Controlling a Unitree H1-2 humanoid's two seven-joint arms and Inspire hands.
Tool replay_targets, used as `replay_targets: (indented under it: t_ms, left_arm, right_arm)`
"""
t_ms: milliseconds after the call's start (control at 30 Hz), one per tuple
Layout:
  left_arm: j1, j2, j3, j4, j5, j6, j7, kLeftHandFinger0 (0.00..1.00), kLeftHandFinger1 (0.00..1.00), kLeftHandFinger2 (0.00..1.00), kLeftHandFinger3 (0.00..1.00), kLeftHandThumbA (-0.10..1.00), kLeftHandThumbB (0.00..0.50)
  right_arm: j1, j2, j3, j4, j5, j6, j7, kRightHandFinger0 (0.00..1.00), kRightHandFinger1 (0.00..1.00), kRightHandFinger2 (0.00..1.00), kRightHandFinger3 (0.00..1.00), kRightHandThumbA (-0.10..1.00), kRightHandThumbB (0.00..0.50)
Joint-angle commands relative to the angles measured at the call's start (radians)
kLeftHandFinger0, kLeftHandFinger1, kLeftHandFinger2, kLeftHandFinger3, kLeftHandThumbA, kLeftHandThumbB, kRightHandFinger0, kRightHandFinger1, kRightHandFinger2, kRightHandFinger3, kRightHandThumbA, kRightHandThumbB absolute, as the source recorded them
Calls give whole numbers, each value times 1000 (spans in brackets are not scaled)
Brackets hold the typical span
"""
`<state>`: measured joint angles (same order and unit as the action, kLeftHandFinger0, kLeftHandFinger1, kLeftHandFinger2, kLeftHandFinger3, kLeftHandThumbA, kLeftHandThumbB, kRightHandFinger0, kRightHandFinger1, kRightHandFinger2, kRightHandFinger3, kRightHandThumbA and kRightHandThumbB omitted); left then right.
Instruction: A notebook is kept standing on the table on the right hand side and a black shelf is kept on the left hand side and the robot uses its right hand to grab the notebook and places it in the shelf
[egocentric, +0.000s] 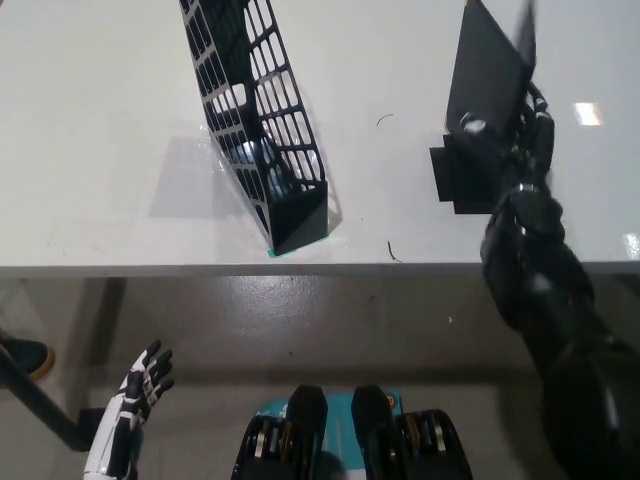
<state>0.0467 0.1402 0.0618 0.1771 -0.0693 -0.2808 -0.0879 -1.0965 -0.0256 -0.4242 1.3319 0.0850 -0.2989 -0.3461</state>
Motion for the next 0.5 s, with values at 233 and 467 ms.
replay_targets:
  t_ms: [233, 467]
  left_arm:
    - [-6, 10, 11, -9, -19, -44, -8, 1000, 1000, 1000, 1000, 1000, 142]
    - [-5, 9, 10, -6, -19, -43, -7, 1000, 1000, 1000, 1000, 1000, 134]
  right_arm:
    - [-145, 0, 10, 37, 67, -95, -44, 0, 151, 580, 667, -100, 112]
    - [-125, -8, 52, 13, 50, -131, -71, 0, 185, 602, 638, -100, 120]
